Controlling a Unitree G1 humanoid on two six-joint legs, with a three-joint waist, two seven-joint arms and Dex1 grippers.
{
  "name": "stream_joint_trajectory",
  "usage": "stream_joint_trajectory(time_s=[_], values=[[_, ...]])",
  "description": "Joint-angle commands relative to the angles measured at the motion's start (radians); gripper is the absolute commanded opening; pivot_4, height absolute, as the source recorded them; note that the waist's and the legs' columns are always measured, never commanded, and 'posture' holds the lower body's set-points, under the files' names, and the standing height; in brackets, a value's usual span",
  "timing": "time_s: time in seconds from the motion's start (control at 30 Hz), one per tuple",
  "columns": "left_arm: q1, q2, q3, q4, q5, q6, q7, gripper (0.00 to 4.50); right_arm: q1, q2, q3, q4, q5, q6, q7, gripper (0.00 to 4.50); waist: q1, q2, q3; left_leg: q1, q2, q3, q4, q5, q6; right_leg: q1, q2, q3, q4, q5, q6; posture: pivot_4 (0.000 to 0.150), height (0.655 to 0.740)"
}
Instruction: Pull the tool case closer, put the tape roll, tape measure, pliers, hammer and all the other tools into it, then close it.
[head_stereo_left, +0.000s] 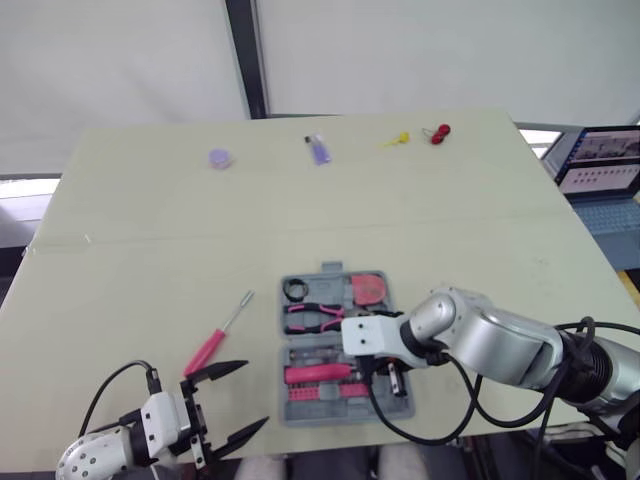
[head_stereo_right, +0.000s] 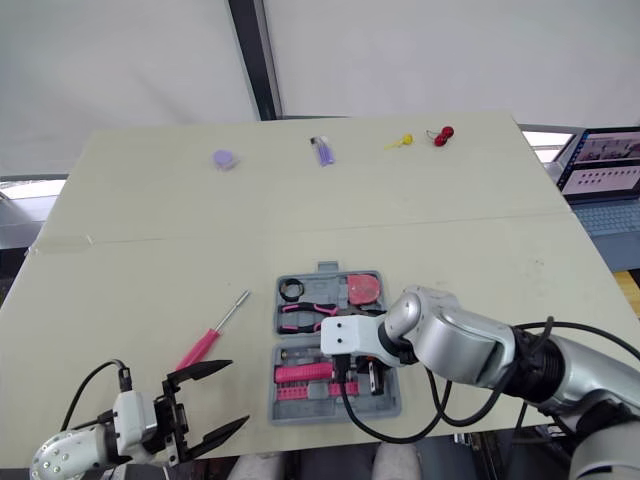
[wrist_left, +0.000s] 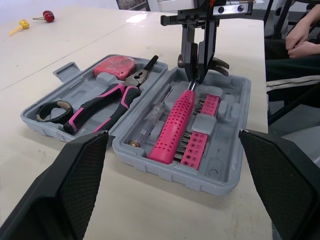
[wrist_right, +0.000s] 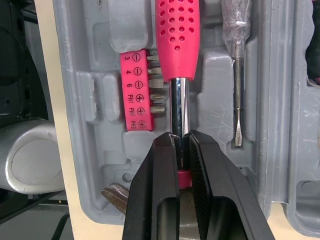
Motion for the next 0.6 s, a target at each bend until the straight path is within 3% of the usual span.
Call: stream_joint_trajectory(time_s=[0.03, 0.23, 0.4, 0.6], values=[[0.008, 0.009, -0.004, -0.010, 0.005, -0.009, 0.007, 4.50, 0.000, -0.011, -0.007, -0.033, 0.000, -0.012, 0.016, 1.26, 0.000, 0.000, 0.000, 0.000, 0.000, 0.000, 0.000, 0.000, 0.000, 0.000, 0.000, 0.000, 0.000, 0.000, 0.000, 0.150, 0.7400], [0.008, 0.008, -0.010, -0.011, 0.007, -0.006, 0.009, 4.50, 0.001, -0.020, -0.011, -0.049, 0.003, -0.015, 0.024, 4.29, 0.000, 0.000, 0.000, 0.000, 0.000, 0.000, 0.000, 0.000, 0.000, 0.000, 0.000, 0.000, 0.000, 0.000, 0.000, 0.150, 0.7400], [0.005, 0.010, -0.013, -0.009, 0.007, -0.006, 0.012, 4.50, 0.001, -0.034, -0.053, -0.085, 0.031, -0.005, 0.037, 4.45, 0.000, 0.000, 0.000, 0.000, 0.000, 0.000, 0.000, 0.000, 0.000, 0.000, 0.000, 0.000, 0.000, 0.000, 0.000, 0.150, 0.7400], [-0.005, 0.010, -0.019, -0.006, 0.010, -0.007, 0.017, 4.50, 0.161, 0.023, -0.284, -0.072, 0.091, -0.142, -0.020, 4.45, 0.002, -0.003, -0.002, 0.000, 0.000, 0.000, 0.000, 0.000, 0.000, 0.000, 0.000, 0.000, 0.000, 0.000, 0.000, 0.150, 0.7400]])
